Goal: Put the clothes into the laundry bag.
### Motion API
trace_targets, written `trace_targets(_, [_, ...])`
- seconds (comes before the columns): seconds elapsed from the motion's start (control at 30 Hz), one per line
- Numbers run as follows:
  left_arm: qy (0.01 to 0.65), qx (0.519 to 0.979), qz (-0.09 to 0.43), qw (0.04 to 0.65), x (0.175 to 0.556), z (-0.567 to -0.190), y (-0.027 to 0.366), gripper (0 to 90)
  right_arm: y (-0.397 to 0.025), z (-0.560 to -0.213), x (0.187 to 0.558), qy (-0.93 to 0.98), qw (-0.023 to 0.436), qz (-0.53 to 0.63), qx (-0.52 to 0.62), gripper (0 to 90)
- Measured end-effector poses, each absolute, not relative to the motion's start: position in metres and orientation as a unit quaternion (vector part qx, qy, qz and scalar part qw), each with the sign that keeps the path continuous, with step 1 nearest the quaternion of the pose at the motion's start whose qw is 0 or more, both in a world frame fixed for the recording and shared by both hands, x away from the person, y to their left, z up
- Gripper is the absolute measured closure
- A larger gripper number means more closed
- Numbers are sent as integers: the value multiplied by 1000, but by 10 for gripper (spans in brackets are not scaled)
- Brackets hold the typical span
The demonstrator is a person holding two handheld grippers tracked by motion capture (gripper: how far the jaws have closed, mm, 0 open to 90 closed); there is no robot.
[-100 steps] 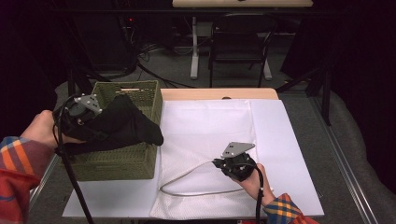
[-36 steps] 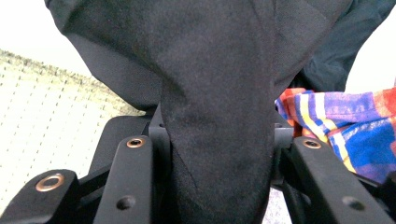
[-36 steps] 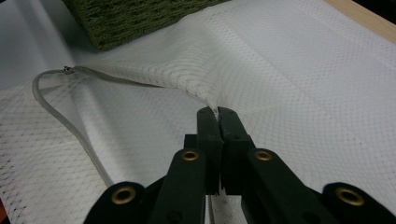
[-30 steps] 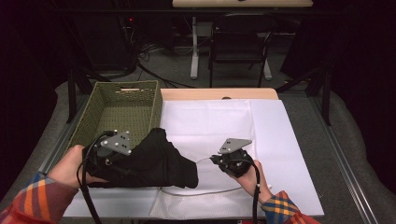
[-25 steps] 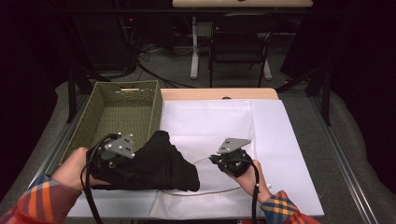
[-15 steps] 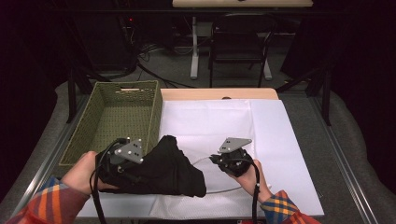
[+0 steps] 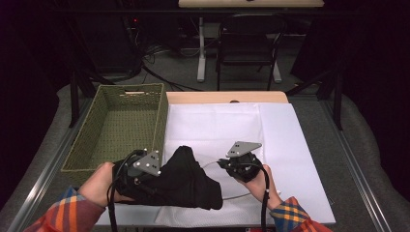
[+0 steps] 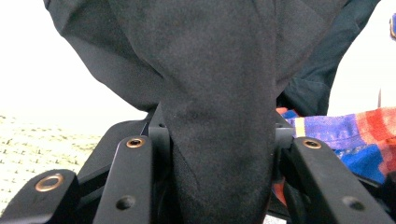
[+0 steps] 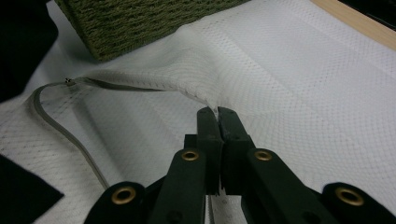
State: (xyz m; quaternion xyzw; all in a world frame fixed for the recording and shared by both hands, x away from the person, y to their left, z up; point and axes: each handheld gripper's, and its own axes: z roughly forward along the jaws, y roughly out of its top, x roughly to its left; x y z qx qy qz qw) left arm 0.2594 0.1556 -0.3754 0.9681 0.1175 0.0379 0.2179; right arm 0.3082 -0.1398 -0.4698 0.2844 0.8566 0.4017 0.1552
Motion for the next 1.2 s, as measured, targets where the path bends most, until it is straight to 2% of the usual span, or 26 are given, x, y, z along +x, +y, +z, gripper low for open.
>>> trace_targets(1.2, [82, 964, 5, 253, 254, -406, 113, 588, -142, -466, 307, 852, 157, 410, 286, 889])
